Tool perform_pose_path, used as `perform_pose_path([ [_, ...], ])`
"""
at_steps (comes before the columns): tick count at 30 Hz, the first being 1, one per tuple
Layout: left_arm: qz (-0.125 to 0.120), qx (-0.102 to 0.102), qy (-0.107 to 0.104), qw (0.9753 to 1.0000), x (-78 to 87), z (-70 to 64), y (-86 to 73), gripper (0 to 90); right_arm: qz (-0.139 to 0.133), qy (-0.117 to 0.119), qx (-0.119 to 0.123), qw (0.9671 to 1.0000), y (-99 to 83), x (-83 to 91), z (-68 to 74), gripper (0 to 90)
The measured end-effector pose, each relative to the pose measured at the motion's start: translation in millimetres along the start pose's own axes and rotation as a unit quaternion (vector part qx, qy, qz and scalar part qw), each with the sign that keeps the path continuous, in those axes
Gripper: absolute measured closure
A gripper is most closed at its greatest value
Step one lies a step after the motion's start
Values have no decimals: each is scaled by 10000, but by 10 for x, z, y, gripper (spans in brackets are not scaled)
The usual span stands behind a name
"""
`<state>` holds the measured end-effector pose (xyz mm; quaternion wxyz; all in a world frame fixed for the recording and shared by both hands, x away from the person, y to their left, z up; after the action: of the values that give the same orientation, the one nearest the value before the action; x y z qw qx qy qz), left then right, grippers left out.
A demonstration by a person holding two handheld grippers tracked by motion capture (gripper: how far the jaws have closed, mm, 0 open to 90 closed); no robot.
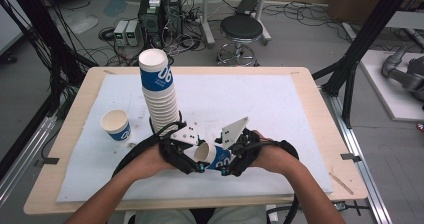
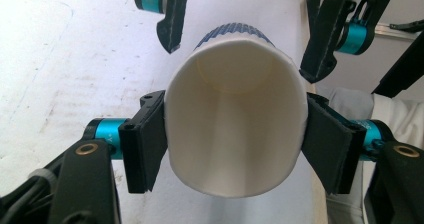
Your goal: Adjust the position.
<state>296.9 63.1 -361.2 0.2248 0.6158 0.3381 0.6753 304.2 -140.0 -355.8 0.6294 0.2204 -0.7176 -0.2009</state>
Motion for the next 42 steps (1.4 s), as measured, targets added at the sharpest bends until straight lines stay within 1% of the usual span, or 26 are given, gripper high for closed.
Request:
perform_pose_path([
  [2, 17, 25, 7, 10000, -2, -2, 12, 319, 84, -29, 40, 10000, 16, -41, 3, 195],
  [3, 17, 25, 7, 10000, -2, -2, 12, 319, 84, -29, 40, 10000, 16, -41, 3, 195],
  [5, 44, -4, 2, 10000, -9, -4, 18, 319, 132, -26, 27, 9999, 23, -62, 8, 198],
  [6, 67, 9, -10, 10000, -21, -12, 19, 319, 212, 5, 6, 9998, 29, -81, 13, 203],
  [8, 118, 19, -20, 9999, -30, -16, 22, 319, 264, 42, 21, 9996, 33, -95, 9, 248],
  [9, 118, 19, -20, 9999, -30, -16, 22, 319, 301, 65, 13, 9995, 34, -100, 10, 256],
  [12, 151, 4, -28, 9999, -39, -17, 28, 319, 334, 62, 21, 9994, 38, -109, 8, 261],
  [13, 183, -3, -33, 9998, -44, -22, 37, 321, 352, 61, -16, 9994, 40, -118, 6, 268],
  [14, 208, -17, -24, 9998, -47, -23, 41, 323, 344, 85, -17, 9994, 41, -121, 5, 282],
  [15, 208, 11, -24, 9998, -52, -27, 47, 323, 358, 103, -10, 9993, 44, -124, 3, 299],
  [16, 213, -21, -28, 9998, -56, -25, 53, 323, 362, 129, 2, 9993, 45, -127, 1, 316],
  [18, 218, 8, -29, 9998, -64, -31, 59, 325, 397, 150, -10, 9991, 47, -136, 2, 319],
  [22, 266, -17, -32, 9996, -79, -35, 61, 323, 439, 157, -14, 9989, 45, -154, 8, 328],
  [25, 141, 5, -30, 9999, -81, -35, 46, 291, 418, 158, -68, 9990, 33, -155, 15, 320],
  [26, 141, 5, -30, 9999, -81, -35, 46, 279, 389, 167, -113, 9990, 24, -150, 18, 318],
  [27, -37, 44, 11, 10000, -69, -26, 27, 268, 341, 151, -118, 9992, 13, -143, 13, 317],
  [29, -253, 116, 86, 9996, -44, -16, 3, 202, 285, 122, -169, 9994, -21, -126, -1, 317],
  [31, -488, 159, 146, 9986, -4, -5, -30, 194, 125, 152, -280, 9994, -72, -103, -21, 317],
  [32, -488, 159, 146, 9986, -4, -5, -30, 194, 49, 168, -328, 9993, -101, -87, -32, 317],
  [33, -755, 237, 238, 9966, 43, 7, -73, 194, -41, 175, -401, 9990, -131, -71, -39, 317],
  [34, -951, 309, 255, 9947, 64, 13, -101, 194, -112, 161, -460, 9988, -164, -55, -47, 317],
  [35, -1153, 378, 288, 9922, 83, 14, -129, 193, -193, 156, -520, 9983, -196, -38, -55, 317],
  [38, -1643, 479, 348, 9846, 138, 23, -215, 194, -438, 128, -697, 9965, -299, 7, -74, 317],
  [39, -1643, 479, 348, 9846, 138, 23, -215, 194, -438, 128, -697, 9965, -299, 7, -74, 317],
  [40, -1900, 501, 391, 9797, 168, 21, -270, 193, -590, 109, -783, 9951, -355, 26, -83, 314],
  [42, -2140, 474, 385, 9749, 192, 18, -318, 194, -771, 10, -883, 9931, -420, 56, -90, 314],
])
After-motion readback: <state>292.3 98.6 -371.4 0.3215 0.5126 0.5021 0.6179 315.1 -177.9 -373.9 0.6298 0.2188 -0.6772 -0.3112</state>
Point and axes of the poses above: each handheld gripper's, and its own axes: x roughly backward along the jaws, y roughly out of its top, z roughly to its left, the point moved 1 cm from there along -x, roughly forward along the jaws, and after that the axes turned 1 degree about z, right-handed, at the moved point
